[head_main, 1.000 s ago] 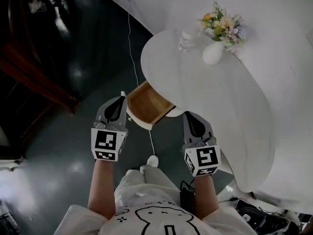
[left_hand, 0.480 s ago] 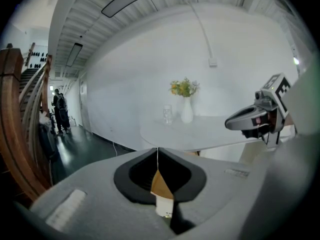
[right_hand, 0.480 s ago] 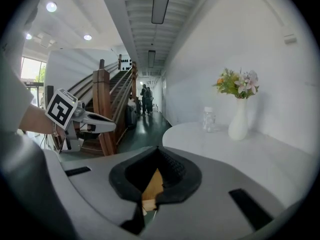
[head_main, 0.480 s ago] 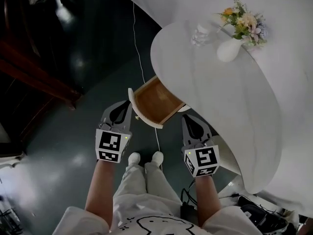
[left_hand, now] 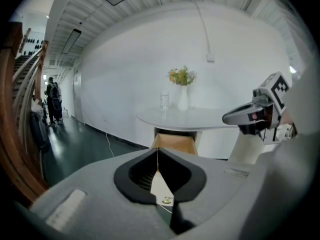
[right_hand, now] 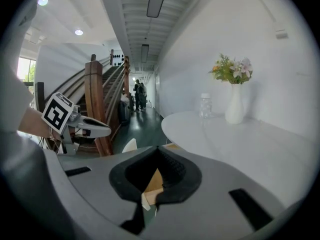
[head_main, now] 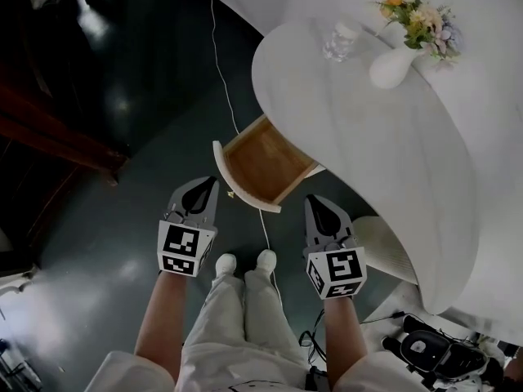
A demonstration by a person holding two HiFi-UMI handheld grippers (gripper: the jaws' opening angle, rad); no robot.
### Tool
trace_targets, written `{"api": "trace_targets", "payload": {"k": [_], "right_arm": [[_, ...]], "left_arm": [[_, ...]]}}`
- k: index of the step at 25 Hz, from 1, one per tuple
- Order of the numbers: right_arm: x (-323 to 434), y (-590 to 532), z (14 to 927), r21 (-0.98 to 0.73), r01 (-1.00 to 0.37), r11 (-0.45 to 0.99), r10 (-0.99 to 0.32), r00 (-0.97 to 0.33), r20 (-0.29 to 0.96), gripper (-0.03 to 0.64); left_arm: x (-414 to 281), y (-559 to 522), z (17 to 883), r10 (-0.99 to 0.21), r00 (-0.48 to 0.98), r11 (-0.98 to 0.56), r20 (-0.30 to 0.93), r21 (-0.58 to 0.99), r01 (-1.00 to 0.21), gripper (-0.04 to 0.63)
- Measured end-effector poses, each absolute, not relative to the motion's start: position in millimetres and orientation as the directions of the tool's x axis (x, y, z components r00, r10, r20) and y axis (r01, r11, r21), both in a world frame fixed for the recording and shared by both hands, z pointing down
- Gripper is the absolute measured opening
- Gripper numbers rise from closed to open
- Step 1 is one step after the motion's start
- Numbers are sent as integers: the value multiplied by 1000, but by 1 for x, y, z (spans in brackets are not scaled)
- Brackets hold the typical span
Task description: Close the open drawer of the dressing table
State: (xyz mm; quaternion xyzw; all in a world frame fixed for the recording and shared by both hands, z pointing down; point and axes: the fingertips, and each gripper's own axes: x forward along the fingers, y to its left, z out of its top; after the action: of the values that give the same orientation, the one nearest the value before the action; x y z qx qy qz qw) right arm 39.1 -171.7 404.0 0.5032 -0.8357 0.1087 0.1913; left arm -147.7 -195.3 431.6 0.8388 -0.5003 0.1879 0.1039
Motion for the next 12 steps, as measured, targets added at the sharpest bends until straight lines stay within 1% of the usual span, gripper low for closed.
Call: {"api": "trace_targets", "payload": {"k": [8, 12], "right_arm": [[47, -172, 438, 14, -907, 421, -820, -374, 433, -2], [48, -174, 452, 6, -919, 395, -833, -355, 425, -2]], "left_arm": [[-141, -190, 474, -764, 476, -534, 435, -13, -845, 15], [-133, -183, 497, -725, 528, -586, 441, 7, -810, 15]]}}
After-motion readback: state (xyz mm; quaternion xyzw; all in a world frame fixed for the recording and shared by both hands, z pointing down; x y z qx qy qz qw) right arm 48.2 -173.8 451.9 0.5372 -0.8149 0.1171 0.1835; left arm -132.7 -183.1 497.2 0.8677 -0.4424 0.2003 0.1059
